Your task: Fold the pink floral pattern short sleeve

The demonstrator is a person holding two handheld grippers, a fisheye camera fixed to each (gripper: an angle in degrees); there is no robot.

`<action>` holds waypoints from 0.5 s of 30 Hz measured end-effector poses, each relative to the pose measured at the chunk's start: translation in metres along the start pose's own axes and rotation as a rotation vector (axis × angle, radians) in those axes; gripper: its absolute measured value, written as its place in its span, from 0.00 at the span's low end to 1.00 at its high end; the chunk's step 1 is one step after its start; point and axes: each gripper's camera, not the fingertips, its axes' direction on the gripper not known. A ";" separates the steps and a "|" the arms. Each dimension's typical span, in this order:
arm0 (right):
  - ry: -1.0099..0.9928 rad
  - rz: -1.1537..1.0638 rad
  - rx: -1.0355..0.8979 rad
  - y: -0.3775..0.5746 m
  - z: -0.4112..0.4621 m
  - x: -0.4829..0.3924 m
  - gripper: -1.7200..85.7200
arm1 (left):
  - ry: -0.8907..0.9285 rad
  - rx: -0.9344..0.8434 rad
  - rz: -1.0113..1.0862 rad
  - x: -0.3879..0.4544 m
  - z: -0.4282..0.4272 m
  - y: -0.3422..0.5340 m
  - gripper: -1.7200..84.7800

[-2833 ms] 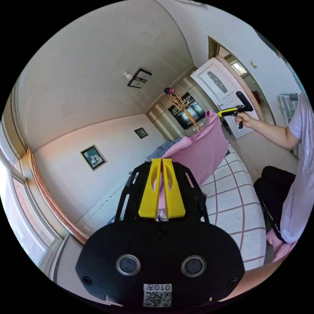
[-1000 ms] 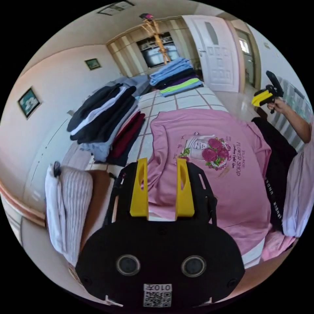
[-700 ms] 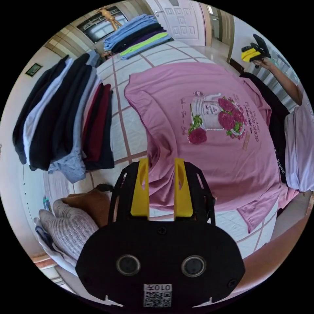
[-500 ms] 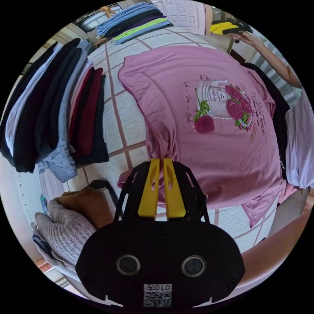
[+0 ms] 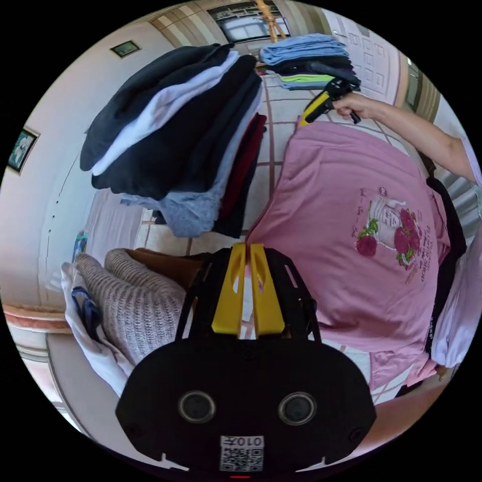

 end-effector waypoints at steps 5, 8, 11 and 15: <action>0.111 0.109 0.093 0.014 -0.023 0.017 0.06 | -0.112 -0.044 -0.133 -0.012 0.018 -0.009 0.02; 0.142 0.113 0.046 0.015 0.002 0.018 0.06 | -0.171 -0.116 -0.169 -0.005 0.049 -0.016 0.04; 0.117 0.120 0.021 0.021 0.028 0.013 0.07 | -0.147 -0.220 -0.221 -0.006 0.080 -0.013 0.06; 0.080 0.221 0.159 0.064 0.012 0.012 0.09 | -0.122 -0.126 -0.314 -0.010 0.054 0.016 0.08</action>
